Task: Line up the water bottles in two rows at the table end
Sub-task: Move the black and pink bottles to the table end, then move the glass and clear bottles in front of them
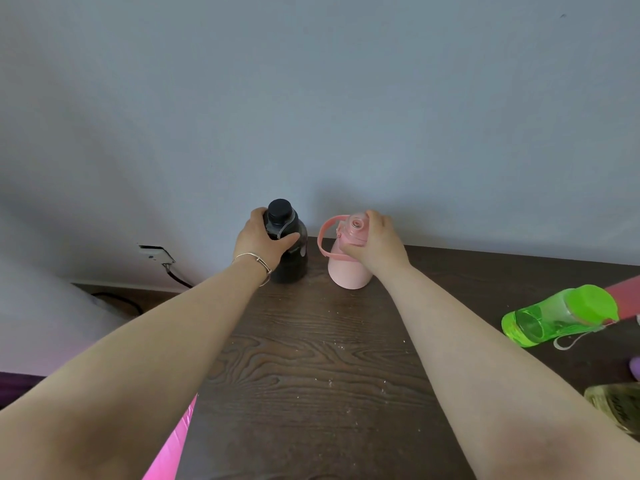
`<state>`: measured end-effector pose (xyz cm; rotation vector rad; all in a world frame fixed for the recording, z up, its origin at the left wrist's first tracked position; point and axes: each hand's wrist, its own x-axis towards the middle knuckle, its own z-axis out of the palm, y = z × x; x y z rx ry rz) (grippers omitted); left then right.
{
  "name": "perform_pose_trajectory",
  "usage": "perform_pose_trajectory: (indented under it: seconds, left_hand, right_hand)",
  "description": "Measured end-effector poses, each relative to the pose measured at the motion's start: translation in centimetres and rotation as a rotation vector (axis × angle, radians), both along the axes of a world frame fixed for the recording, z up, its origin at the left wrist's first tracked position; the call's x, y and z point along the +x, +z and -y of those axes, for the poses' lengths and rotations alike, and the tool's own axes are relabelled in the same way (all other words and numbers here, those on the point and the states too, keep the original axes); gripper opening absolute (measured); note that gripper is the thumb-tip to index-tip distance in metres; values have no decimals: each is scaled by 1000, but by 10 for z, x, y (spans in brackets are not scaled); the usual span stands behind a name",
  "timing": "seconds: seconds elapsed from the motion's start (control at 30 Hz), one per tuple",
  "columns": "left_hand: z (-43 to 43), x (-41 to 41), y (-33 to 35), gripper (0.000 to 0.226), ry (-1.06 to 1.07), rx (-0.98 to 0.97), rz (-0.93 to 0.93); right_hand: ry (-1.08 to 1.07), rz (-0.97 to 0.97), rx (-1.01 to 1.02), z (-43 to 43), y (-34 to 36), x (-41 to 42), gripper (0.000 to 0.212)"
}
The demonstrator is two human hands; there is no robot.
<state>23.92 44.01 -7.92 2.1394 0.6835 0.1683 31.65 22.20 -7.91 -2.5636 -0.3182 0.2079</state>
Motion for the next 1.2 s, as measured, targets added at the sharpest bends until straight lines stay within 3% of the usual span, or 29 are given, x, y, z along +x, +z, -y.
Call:
perform_pose_trajectory:
  seconds: [0.2,0.3,0.5,0.77,1.2]
  left_hand:
    - [3,0,2,73,-15,-3,-10]
    - [4,-1,6,85,-51,40,-40]
    - [15,-16,26,98,-170,357,-82]
    - [35,-57,50,88,-429,868,-181]
    - [107,-111,73,82,-618,1019,-191]
  right_hand:
    - [9,-21,-67,-2,6,1,79]
    - [25,-37,-118,-3,11,0,84]
    - [111,68,-270,6,31,-17,89]
    - [178,270,-495,40,53,-67,66]
    - [81,334,-570,127,79,-144,72]
